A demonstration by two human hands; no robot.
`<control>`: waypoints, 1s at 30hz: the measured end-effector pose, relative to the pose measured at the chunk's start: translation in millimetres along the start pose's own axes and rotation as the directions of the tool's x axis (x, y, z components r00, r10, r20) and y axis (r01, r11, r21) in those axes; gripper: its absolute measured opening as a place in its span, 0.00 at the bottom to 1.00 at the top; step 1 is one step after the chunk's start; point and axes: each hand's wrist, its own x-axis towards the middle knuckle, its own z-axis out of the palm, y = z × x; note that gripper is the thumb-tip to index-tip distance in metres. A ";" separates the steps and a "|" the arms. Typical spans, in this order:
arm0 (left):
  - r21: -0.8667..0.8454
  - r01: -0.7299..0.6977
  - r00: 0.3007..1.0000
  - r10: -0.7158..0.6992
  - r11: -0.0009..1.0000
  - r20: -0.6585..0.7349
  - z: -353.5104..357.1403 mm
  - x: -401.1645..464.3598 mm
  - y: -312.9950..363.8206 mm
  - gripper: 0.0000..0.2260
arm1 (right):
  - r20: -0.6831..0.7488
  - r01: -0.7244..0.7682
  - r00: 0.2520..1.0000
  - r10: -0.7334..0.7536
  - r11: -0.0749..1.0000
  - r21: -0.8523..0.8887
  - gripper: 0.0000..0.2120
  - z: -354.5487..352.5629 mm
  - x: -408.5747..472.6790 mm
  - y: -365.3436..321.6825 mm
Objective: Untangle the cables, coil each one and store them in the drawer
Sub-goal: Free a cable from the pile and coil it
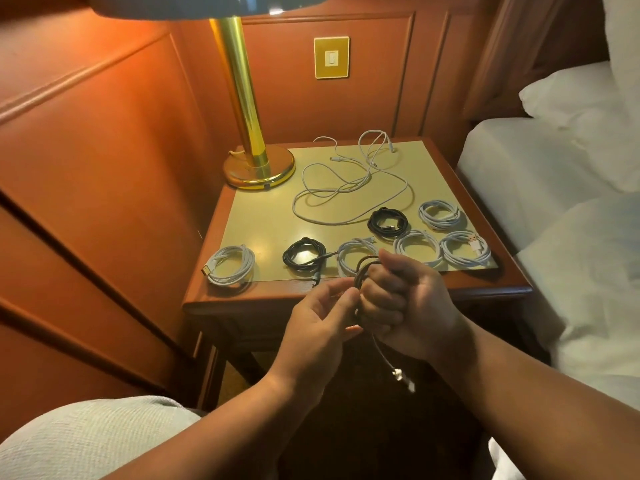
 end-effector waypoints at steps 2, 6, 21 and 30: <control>-0.002 -0.003 0.999 0.003 1.000 0.047 -1.6 1.2 2.4 0.12 | 0.007 -0.022 1.000 0.023 0.996 -0.087 0.23 -3.9 -0.9 -3.8; 0.017 0.041 0.996 -0.042 0.999 0.078 -5.4 5.3 4.5 0.12 | -0.040 -0.113 0.994 0.106 0.960 -0.257 0.23 0.4 -2.7 -9.6; 0.090 -0.188 0.971 0.199 0.978 -0.135 5.5 -0.6 -7.0 0.07 | -0.103 -0.109 0.992 0.066 0.856 -0.505 0.20 36.2 -5.7 -13.5; 0.404 -0.423 0.876 0.480 0.811 -0.045 -8.2 5.8 6.9 0.08 | -0.133 -0.072 0.988 -0.082 0.516 -0.853 0.20 32.5 -15.6 -22.9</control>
